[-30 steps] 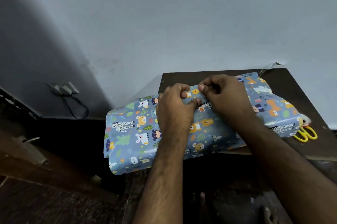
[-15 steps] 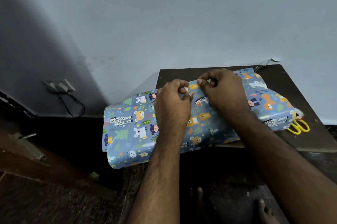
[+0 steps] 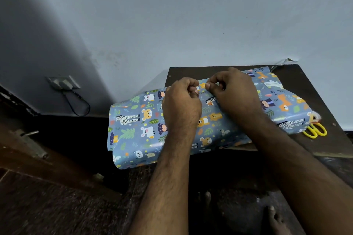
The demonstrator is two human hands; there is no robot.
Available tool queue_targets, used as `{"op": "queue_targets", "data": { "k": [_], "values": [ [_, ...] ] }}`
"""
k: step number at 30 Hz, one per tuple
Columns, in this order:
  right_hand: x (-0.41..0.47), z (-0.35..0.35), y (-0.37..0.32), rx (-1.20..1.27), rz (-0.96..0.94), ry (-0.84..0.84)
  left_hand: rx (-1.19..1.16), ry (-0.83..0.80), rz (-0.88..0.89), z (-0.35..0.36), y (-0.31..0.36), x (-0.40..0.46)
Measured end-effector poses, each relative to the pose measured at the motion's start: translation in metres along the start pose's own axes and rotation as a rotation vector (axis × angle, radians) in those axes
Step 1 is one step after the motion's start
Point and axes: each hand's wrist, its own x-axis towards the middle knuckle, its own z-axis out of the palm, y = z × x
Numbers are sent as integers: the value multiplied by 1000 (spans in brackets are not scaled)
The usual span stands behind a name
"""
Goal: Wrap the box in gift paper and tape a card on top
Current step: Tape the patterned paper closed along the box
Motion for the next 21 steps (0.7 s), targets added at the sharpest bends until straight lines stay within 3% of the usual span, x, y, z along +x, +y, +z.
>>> {"op": "queue_targets", "data": {
  "k": [12,21],
  "values": [
    [-2,-6,4,-31,-69,-83,21,3,7,-1,2,-1],
    [-5,-13,11,-72,-298,-153,21,11,-7,-1,3,-1]
  ]
}}
